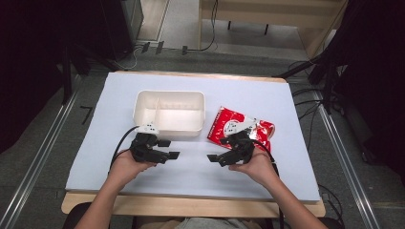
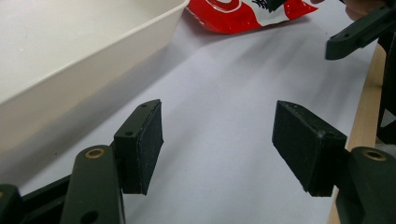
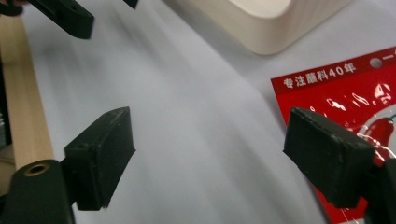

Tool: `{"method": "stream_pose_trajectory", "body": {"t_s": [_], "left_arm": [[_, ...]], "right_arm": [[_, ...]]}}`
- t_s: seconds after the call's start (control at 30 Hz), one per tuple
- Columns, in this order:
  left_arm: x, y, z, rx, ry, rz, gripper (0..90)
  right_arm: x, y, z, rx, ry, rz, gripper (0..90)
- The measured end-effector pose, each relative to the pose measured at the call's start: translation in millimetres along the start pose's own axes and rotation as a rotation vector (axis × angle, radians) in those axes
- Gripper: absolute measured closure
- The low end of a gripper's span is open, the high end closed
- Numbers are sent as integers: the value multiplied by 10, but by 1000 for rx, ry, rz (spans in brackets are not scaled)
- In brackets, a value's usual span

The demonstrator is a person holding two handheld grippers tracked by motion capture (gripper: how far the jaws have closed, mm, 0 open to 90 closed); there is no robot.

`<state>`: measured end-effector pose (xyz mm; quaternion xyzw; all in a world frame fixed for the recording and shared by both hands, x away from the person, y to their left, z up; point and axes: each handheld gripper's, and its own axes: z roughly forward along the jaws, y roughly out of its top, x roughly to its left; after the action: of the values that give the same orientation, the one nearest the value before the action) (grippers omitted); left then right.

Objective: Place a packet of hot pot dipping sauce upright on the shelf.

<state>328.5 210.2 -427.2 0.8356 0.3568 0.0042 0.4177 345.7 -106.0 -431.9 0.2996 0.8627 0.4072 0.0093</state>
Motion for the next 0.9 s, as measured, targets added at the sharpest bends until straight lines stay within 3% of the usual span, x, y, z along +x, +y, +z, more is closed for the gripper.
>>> {"method": "stream_pose_trajectory", "body": {"t_s": [0.17,0.27,0.43,0.53,0.57,0.63,0.9], "left_arm": [[-16,6,9,1,2,9,345],[-5,9,9,12,4,14,345],[-9,24,18,-2,5,8,345],[-13,35,31,-2,1,6,347],[-10,54,42,14,-22,-19,356],[-16,63,50,12,-25,-29,356],[-53,111,104,14,-28,4,356]], "right_arm": [[-7,-12,17,22,-17,-6,192],[-19,-20,-13,11,-47,-32,267],[-36,-22,-47,-5,-51,-30,293],[-40,-29,-62,-2,-41,-34,355],[-42,-39,-78,-5,-49,-34,405],[-47,-45,-93,-5,-58,-35,416],[-61,-93,-116,-11,-81,-41,429]]}}
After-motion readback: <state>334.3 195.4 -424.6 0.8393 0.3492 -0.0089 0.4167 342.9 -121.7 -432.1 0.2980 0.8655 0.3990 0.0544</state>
